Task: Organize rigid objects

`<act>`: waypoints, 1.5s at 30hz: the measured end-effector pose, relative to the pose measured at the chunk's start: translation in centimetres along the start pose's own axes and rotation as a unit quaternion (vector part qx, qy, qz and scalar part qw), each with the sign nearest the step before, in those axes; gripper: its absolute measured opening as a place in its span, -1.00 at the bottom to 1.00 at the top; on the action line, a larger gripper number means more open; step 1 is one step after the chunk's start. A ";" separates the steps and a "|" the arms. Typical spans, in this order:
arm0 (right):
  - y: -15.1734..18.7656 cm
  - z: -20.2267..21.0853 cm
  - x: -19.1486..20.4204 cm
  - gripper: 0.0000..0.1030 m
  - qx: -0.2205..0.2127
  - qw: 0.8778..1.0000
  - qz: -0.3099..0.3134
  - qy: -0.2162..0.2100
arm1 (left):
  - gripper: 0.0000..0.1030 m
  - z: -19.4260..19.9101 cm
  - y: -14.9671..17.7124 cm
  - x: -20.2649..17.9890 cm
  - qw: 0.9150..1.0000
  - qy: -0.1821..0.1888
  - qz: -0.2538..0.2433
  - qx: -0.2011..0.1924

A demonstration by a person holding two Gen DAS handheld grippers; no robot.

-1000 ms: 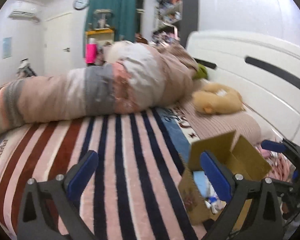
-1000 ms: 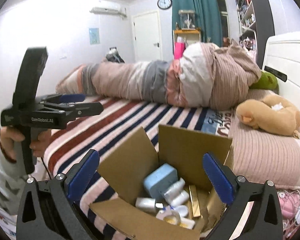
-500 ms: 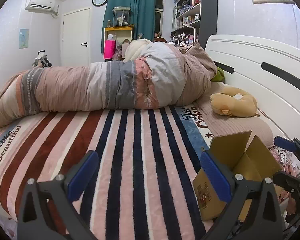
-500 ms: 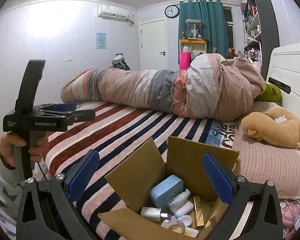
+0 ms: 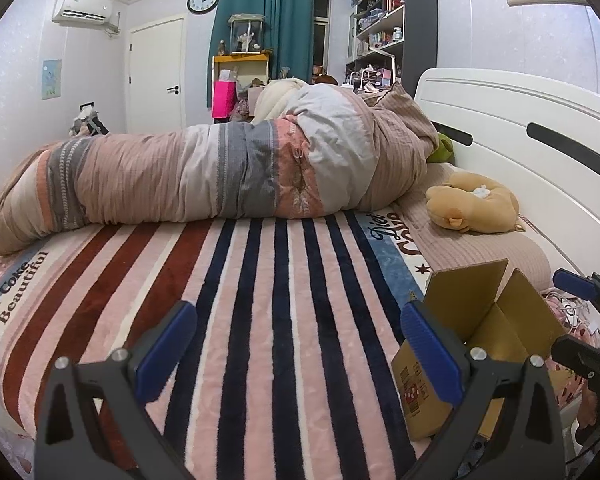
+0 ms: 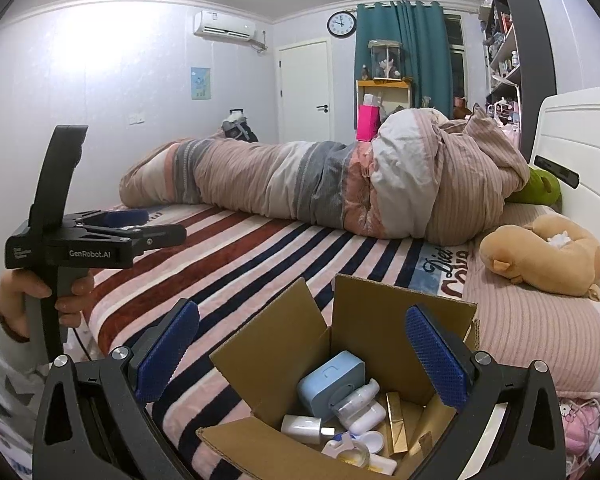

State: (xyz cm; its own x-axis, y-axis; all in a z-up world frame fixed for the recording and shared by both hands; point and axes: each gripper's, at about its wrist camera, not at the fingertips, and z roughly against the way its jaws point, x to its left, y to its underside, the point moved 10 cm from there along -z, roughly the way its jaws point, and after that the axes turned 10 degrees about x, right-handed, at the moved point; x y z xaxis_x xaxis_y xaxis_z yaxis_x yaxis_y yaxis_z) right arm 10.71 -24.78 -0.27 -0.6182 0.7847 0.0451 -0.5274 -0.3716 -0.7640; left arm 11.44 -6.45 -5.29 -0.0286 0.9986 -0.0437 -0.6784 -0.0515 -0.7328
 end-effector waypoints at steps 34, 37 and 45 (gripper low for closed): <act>0.1 0.1 -0.1 1.00 0.000 1.000 0.000 -0.002 | 0.97 0.0 0.4 0.9 1.000 -0.009 -0.003 0.003; 0.1 0.2 -0.1 1.00 0.000 1.000 -0.002 0.000 | 0.97 0.0 0.4 0.9 1.000 -0.008 -0.003 0.003; 0.1 0.2 -0.1 1.00 0.000 1.000 -0.001 -0.001 | 0.97 0.0 0.3 0.9 1.000 -0.008 -0.003 0.004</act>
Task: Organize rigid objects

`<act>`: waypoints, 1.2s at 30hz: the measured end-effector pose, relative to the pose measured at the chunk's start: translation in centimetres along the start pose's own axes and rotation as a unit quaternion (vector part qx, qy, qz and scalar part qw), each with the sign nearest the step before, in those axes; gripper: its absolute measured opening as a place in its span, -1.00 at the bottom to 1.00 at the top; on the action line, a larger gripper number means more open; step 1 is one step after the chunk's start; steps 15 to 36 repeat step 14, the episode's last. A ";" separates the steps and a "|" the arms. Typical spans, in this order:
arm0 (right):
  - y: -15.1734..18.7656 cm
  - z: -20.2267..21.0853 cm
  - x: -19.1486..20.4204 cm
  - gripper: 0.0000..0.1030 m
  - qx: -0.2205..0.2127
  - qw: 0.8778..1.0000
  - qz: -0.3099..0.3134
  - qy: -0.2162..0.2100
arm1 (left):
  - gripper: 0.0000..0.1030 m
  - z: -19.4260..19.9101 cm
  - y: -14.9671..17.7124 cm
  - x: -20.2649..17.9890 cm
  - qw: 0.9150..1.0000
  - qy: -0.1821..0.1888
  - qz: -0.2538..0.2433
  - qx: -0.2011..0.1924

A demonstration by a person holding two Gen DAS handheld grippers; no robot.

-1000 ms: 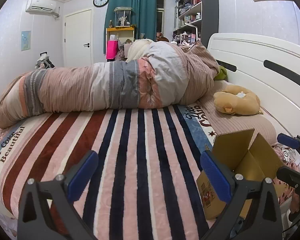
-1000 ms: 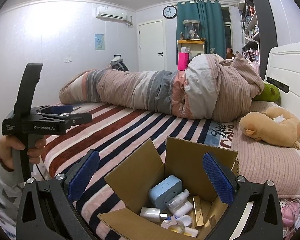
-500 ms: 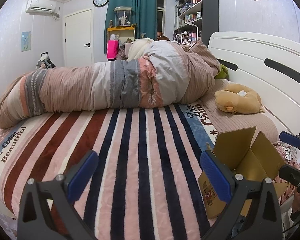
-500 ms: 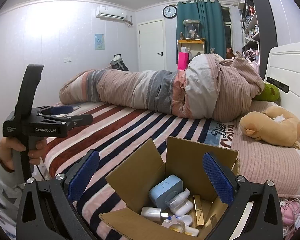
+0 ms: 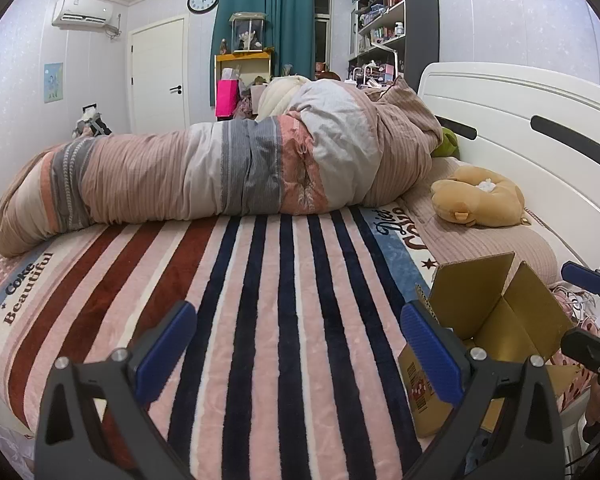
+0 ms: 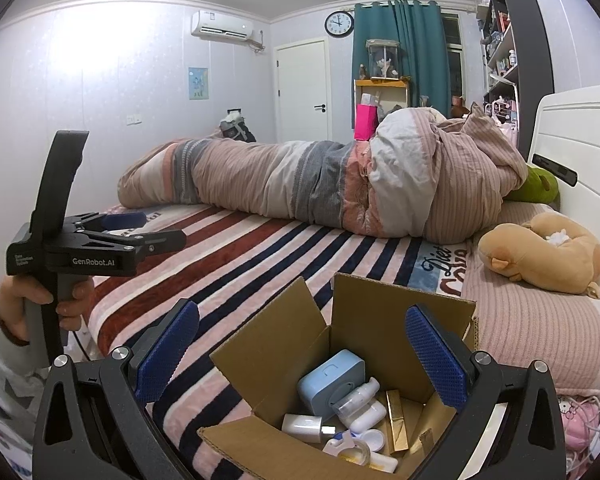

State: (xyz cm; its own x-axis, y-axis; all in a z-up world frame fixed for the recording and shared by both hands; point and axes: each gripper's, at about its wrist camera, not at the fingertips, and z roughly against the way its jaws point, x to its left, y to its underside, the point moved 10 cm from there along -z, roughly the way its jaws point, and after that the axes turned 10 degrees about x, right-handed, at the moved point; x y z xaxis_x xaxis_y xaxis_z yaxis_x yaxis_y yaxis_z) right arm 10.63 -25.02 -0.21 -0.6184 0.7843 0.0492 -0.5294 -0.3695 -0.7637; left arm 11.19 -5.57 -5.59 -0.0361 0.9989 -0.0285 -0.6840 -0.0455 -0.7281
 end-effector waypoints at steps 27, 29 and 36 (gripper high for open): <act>0.0 0.0 -0.1 1.00 0.000 1.000 0.000 0.001 | 0.97 -0.1 0.2 0.1 1.000 0.000 0.000 0.000; 0.0 0.0 -0.1 1.00 0.000 1.000 0.000 0.001 | 0.97 -0.1 0.2 0.1 1.000 0.000 0.000 0.000; 0.0 0.0 -0.1 1.00 0.000 1.000 0.000 0.001 | 0.97 -0.1 0.2 0.1 1.000 0.000 0.000 0.000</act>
